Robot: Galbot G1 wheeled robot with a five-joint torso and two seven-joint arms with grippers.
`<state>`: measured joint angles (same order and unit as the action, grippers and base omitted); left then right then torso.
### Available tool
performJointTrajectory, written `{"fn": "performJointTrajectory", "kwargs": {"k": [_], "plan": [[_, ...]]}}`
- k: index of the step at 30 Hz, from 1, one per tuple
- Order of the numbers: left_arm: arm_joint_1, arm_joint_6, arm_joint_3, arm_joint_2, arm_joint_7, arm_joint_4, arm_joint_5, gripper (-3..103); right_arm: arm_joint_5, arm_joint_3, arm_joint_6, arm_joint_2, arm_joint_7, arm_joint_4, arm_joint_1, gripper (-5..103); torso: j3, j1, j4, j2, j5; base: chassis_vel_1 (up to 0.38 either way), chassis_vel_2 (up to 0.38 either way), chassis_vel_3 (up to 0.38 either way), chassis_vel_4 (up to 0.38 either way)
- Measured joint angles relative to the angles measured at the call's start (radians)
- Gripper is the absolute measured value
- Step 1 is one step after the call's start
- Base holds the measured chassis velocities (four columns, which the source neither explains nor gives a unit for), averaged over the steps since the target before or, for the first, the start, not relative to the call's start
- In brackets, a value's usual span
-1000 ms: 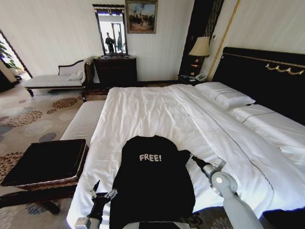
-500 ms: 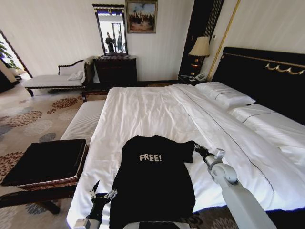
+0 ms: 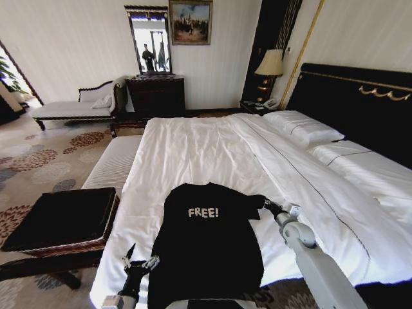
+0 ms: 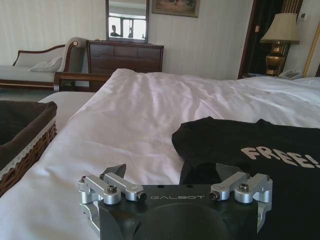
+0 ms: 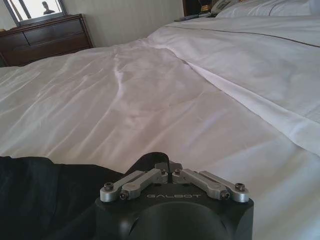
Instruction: Fold the clothes on the bed and place them into the basket.
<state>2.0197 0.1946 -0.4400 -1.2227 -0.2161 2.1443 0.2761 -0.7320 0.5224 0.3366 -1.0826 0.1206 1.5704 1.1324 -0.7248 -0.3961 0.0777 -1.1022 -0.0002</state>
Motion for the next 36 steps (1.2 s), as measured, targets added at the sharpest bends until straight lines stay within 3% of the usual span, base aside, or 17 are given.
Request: {"fn": "performJointTrajectory", "kwargs": {"k": [2,4,6,7,9,10,13,15,21,25,28,34,36], "plan": [[-0.002,-0.002,0.001,0.003,0.0,-0.001,0.0,100,0.002,-0.007,0.0,-0.002,0.002,-0.012,-0.009,-1,0.0,0.0,0.0,0.0,0.0001,0.0,0.0,0.0,0.0],[-0.011,-0.008,0.01,0.02,0.001,-0.006,-0.006,100,0.003,-0.021,0.003,-0.012,0.02,-0.043,-0.027,10,0.0,0.0,0.0001,0.0,0.0001,0.0,0.0,0.0,0.0],[-0.015,-0.012,0.014,0.029,0.002,-0.009,-0.008,100,-0.002,-0.022,0.008,-0.016,0.029,-0.046,-0.027,10,0.0,0.0,0.0002,0.0,0.0001,0.0,0.0,0.0,0.0],[-0.023,-0.017,0.02,0.041,0.002,-0.013,-0.008,100,-0.007,-0.018,0.011,-0.022,0.038,-0.046,-0.022,20,0.0,0.0,0.0,0.0,0.0002,0.0,0.0,0.0,0.0],[-0.031,-0.023,0.024,0.051,0.002,-0.015,-0.004,100,-0.009,-0.012,0.011,-0.025,0.043,-0.044,-0.013,20,0.0,0.0,-0.0002,0.0,0.0001,0.0,0.0,0.0,0.0],[-0.038,-0.031,0.028,0.059,0.002,-0.016,0.008,100,-0.011,-0.007,0.011,-0.025,0.045,-0.039,-0.003,26,0.0,0.0,0.0002,0.0,0.0001,0.0,0.0,0.0,0.0],[-0.067,-0.075,0.048,0.082,0.001,-0.005,0.111,100,-0.005,0.014,0.0,-0.018,0.047,-0.007,0.047,42,0.0,0.0,0.0003,0.0,0.0001,0.0,0.0,0.0,0.0],[-0.077,-0.083,0.053,0.086,0.001,0.002,0.137,100,-0.003,0.019,-0.002,-0.015,0.047,0.004,0.059,42,0.0,0.0,0.0002,0.0,0.0001,0.0,0.0,0.0,0.0],[-0.135,-0.164,0.097,0.104,0.017,0.056,0.335,100,0.01,0.048,-0.006,-0.01,0.048,0.085,0.133,70,0.0,0.0,0.0,0.0,0.0002,0.0,0.0,0.0,0.0],[-0.18,-0.191,0.125,0.107,0.018,0.036,0.397,100,0.013,0.051,-0.007,-0.006,0.05,0.103,0.146,80,0.0,0.0,0.0001,0.0,0.0002,0.0,0.0,0.0,0.0],[-0.238,-0.226,0.144,0.1,0.02,-0.001,0.448,100,0.011,0.055,-0.006,0.006,0.054,0.117,0.149,96,0.0,0.0,0.0,0.0,0.0002,0.0,0.0,0.0,0.0],[-0.325,-0.252,0.15,0.056,0.053,-0.063,0.461,103,0.001,0.056,0.0,0.013,0.059,0.127,0.15,100,0.0,0.0,0.0002,0.0,0.0001,0.0,0.0,0.0,0.0],[-0.357,-0.266,0.158,0.035,0.057,-0.08,0.472,100,0.001,0.056,0.0,0.015,0.059,0.127,0.152,100,0.0,0.0,0.0003,0.0,0.0001,0.0,0.0,0.0,0.0]]}}
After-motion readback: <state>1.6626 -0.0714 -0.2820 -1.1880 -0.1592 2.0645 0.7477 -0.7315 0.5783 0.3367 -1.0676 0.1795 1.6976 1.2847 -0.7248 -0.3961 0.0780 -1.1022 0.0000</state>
